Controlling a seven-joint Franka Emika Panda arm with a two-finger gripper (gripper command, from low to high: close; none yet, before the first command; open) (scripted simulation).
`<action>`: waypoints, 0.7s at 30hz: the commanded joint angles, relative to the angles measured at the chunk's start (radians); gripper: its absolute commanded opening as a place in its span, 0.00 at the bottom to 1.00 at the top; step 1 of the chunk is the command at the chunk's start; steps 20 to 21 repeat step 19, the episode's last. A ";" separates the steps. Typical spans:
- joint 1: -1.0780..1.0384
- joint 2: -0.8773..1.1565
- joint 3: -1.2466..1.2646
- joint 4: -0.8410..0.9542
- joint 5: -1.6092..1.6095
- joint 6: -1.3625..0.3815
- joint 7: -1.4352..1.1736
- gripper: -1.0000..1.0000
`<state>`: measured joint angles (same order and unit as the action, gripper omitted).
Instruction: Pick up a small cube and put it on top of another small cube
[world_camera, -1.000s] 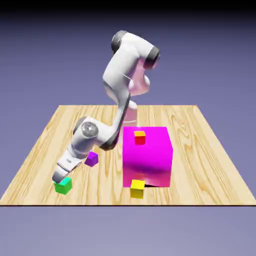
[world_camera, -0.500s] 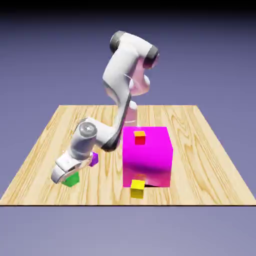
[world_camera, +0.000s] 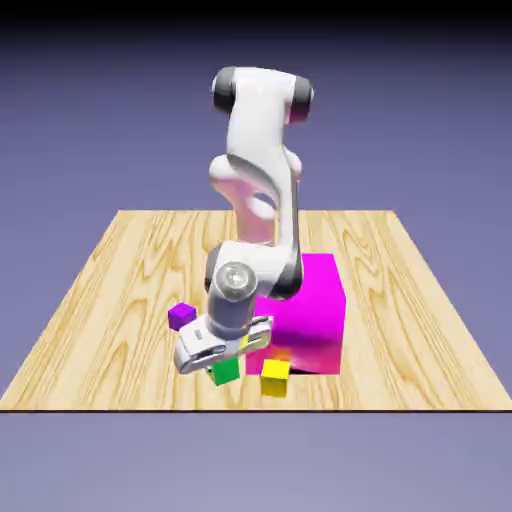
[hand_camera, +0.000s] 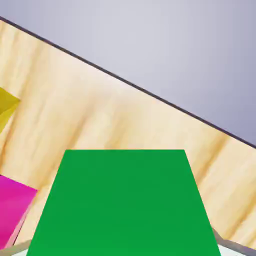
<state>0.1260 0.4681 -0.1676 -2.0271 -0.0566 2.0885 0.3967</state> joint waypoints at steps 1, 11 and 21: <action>-0.014 -0.005 0.033 0.011 -0.001 -0.027 0.045 0.00; -0.109 -0.044 0.276 0.088 -0.043 -0.237 0.336 0.00; -0.111 -0.015 0.272 0.041 -0.050 -0.161 0.341 1.00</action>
